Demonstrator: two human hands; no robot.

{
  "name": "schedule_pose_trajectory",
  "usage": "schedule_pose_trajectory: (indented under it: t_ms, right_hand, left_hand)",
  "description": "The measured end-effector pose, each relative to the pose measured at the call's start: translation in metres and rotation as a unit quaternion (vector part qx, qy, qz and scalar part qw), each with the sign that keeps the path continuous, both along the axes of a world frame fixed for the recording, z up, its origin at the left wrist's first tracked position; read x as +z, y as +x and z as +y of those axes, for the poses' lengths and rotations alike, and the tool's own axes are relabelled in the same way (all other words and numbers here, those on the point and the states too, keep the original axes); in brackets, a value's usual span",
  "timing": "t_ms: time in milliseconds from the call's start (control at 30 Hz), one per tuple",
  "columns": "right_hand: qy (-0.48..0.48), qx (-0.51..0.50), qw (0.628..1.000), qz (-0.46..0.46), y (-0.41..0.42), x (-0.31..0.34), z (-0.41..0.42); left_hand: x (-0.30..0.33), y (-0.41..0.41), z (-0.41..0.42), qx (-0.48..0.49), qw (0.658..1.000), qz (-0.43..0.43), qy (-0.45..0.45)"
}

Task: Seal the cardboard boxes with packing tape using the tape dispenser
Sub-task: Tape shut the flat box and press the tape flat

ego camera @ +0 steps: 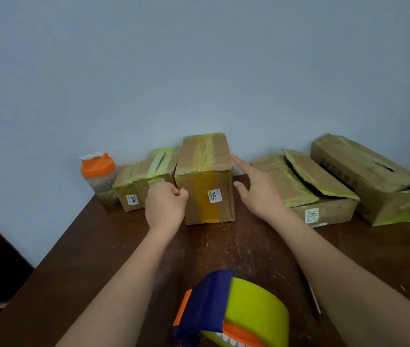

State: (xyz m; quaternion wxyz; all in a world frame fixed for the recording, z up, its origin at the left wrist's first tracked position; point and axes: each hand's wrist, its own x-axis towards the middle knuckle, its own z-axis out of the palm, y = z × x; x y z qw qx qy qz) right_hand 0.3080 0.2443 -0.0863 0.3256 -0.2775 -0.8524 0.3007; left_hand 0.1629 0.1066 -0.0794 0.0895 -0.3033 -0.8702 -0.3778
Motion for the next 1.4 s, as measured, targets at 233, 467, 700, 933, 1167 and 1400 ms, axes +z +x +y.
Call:
schedule_pose_trajectory:
  t_ms: [233, 467, 700, 933, 1167, 1400]
  right_hand:
    - [0.061, -0.263, 0.959, 0.088, 0.095, -0.032, 0.010]
    - [-0.089, -0.306, 0.948, 0.013, 0.141, -0.039, 0.025]
    - [-0.199, -0.231, 0.952, -0.008, 0.149, -0.055, 0.046]
    - [-0.286, -0.215, 0.921, 0.151, 0.150, -0.059, 0.057]
    - [-0.259, -0.264, 0.902, 0.222, 0.144, -0.055, 0.049]
    - [-0.221, -0.269, 0.895, 0.279, 0.148, -0.042, 0.028]
  left_hand:
    - [0.044, 0.072, 0.019, -0.165, 0.983, -0.076, 0.030]
    - [0.056, 0.139, 0.056, -0.273, 0.915, -0.297, -0.021]
    - [0.034, 0.159, 0.096, -0.241, 0.911, -0.306, -0.137]
    - [0.021, 0.160, 0.111, -0.172, 0.871, -0.451, -0.090]
    - [0.029, 0.154, 0.111, -0.143, 0.877, -0.456, -0.046]
    - [0.056, 0.157, 0.098, -0.161, 0.898, -0.409, -0.007]
